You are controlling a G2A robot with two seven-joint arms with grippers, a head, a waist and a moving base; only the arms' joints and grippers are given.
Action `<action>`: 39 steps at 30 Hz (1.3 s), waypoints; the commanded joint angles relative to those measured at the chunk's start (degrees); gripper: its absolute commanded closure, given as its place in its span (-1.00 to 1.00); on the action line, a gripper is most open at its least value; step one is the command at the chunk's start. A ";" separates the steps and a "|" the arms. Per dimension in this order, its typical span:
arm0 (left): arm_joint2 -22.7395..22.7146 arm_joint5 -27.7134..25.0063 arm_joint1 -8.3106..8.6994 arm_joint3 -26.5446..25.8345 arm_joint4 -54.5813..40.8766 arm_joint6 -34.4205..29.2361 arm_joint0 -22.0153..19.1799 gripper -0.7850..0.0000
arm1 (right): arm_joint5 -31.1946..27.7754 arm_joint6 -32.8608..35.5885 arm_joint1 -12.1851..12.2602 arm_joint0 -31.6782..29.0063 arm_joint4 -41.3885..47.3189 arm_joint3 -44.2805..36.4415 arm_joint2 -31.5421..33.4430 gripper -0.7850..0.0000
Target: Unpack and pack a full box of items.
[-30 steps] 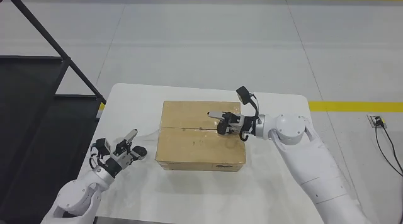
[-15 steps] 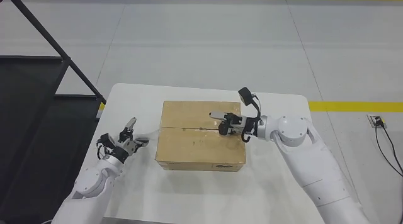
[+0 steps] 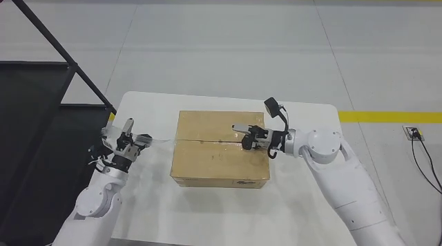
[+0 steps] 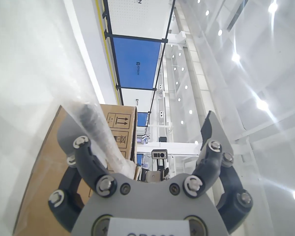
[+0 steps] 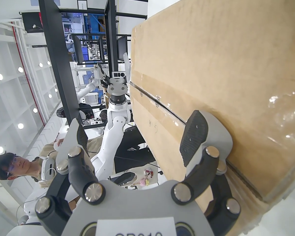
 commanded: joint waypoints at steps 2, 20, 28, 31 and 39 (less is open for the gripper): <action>-1.06 -0.32 0.18 -3.74 3.33 1.76 1.99 -1.00 | -0.28 -0.03 0.07 -0.07 0.29 0.17 0.00 -1.00; -5.02 3.66 0.29 -20.20 15.86 10.28 9.94 -1.00 | -1.11 -0.76 0.80 -1.69 2.21 -0.82 1.18 -1.00; -4.73 4.04 -0.07 -24.48 20.14 12.41 11.35 -1.00 | -1.37 -0.76 1.22 -2.60 2.53 -1.60 1.75 -1.00; -4.48 4.04 -0.23 -26.16 20.86 12.86 12.24 -1.00 | -1.48 -0.85 1.38 -2.98 2.58 -1.97 1.95 -1.00; -3.58 4.69 -0.60 -30.46 25.44 13.99 13.30 -1.00 | -1.77 -1.15 1.80 -4.10 3.11 -2.65 2.61 -1.00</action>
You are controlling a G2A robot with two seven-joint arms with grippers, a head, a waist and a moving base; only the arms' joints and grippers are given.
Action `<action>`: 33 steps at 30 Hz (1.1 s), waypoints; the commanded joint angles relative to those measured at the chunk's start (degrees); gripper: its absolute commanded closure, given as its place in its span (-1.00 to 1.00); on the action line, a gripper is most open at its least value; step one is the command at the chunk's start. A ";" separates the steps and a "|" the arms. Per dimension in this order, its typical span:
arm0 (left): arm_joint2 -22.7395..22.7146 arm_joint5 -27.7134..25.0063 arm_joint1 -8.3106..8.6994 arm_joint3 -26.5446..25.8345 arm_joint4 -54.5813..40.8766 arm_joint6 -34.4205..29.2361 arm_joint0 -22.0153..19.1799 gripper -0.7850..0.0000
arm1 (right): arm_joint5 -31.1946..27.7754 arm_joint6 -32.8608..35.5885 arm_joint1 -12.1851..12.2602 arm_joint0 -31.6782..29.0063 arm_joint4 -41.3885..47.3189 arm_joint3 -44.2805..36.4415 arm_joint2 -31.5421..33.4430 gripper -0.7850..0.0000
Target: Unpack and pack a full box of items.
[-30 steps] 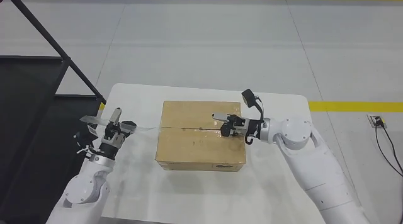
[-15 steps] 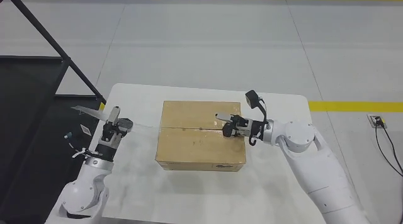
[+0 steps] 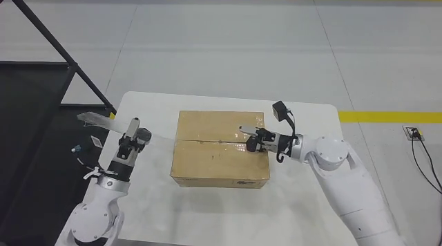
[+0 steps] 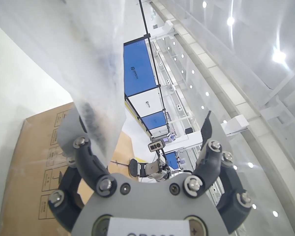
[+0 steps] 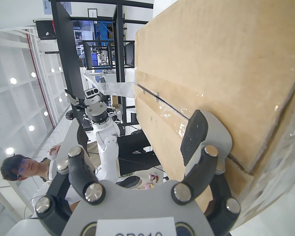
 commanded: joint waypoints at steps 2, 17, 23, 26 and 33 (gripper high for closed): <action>1.20 0.91 -0.25 -1.07 2.59 1.13 -0.32 -1.00 | -0.12 -0.10 0.19 -0.57 0.10 -0.61 0.31 -1.00; 9.13 6.03 -1.63 -1.78 13.81 2.26 -3.51 -1.00 | -0.33 -0.68 1.43 -4.67 0.24 -4.19 2.67 -1.00; 11.65 8.09 -2.16 -1.41 16.70 1.66 -4.98 -1.00 | -0.32 -0.86 1.89 -6.03 0.37 -5.37 3.51 -1.00; 12.77 8.87 -2.42 -1.75 18.04 1.58 -5.21 -1.00 | -0.25 -0.89 2.11 -6.73 0.45 -6.06 3.90 -1.00; 14.24 11.63 -2.81 -2.89 21.12 -0.06 -6.04 -1.00 | -0.24 -1.13 2.44 -7.59 0.78 -6.66 4.20 -1.00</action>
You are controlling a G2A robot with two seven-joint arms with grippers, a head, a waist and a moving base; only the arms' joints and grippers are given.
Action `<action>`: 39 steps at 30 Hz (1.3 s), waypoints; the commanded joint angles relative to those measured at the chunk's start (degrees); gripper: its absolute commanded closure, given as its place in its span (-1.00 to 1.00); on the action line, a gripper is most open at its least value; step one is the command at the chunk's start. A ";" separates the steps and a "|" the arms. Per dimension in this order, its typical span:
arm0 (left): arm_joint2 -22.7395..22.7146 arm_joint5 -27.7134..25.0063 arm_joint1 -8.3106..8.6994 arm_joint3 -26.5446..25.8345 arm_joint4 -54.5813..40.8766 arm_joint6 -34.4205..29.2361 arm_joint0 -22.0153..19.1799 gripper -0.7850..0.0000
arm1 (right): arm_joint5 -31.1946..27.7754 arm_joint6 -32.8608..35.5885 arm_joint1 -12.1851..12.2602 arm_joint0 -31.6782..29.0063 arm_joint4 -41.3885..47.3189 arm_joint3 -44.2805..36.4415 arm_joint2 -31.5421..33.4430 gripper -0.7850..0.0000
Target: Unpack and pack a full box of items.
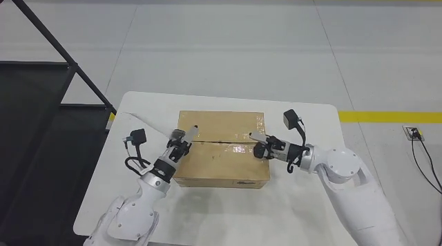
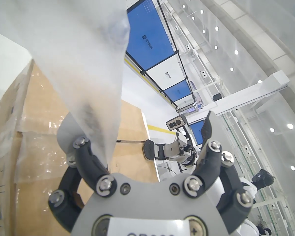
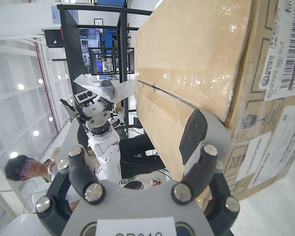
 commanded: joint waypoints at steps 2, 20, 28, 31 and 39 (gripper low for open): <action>0.82 1.50 -0.20 -0.66 1.60 -0.67 -0.59 -1.00 | -0.12 0.03 0.12 -0.18 0.25 -0.04 0.05 -1.00; 3.95 3.91 -1.53 0.84 5.07 -1.48 -2.79 -1.00 | -1.21 -0.87 0.75 -1.17 1.37 -0.71 0.42 -1.00; 1.69 3.27 -1.65 0.29 4.09 -1.14 -1.41 -1.00 | -4.48 -2.57 0.83 -1.60 4.63 -4.08 1.35 -1.00; 1.18 3.33 -1.71 -0.13 3.97 -1.46 -1.15 -1.00 | -4.72 -3.97 0.67 -1.17 6.68 -4.62 1.37 -1.00; 0.79 3.36 -1.98 -0.65 4.44 -1.74 -0.87 -1.00 | -5.80 -1.45 0.30 1.23 13.60 -2.36 1.03 -1.00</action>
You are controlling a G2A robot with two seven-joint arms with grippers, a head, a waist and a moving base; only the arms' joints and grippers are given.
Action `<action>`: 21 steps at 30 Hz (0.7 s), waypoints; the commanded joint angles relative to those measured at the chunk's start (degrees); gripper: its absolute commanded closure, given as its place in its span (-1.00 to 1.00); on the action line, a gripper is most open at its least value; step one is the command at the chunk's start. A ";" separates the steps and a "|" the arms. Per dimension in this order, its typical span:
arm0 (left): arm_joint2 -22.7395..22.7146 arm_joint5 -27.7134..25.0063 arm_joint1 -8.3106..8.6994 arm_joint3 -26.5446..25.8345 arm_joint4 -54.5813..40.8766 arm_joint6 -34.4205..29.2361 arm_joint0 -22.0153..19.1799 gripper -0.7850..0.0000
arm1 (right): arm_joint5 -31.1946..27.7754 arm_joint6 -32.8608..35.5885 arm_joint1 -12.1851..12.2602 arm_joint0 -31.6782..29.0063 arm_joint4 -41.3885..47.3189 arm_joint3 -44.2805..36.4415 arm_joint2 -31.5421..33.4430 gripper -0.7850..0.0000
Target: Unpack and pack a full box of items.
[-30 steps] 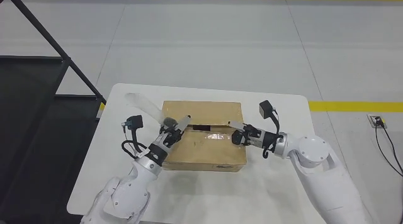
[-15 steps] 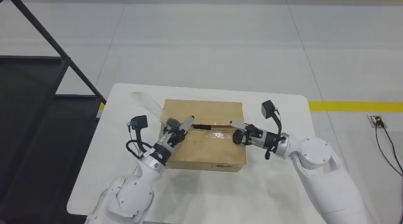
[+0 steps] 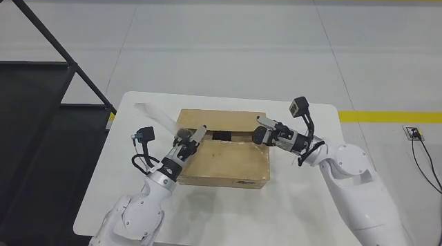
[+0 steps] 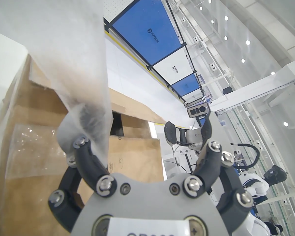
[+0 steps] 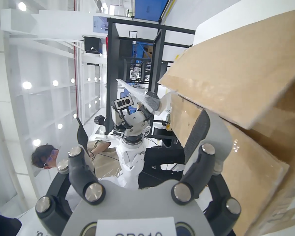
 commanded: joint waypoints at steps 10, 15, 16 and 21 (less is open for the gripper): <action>0.49 1.13 -0.57 -0.12 0.72 -0.37 -0.87 -1.00 | 0.67 10.00 -0.36 5.64 7.88 10.18 -1.65 -1.00; 0.71 1.43 -0.86 -0.29 0.76 -0.20 -1.28 -1.00 | 4.06 11.36 -1.10 9.70 7.48 15.93 -5.08 -1.00; 0.69 1.46 -0.91 -0.34 0.77 -0.18 -1.32 -1.00 | 4.43 11.46 -1.27 10.38 7.50 17.02 -5.68 -1.00; 0.63 1.59 -1.17 -0.06 0.63 -0.10 -1.81 -1.00 | 5.78 12.86 -2.05 13.13 7.46 21.68 -8.47 -1.00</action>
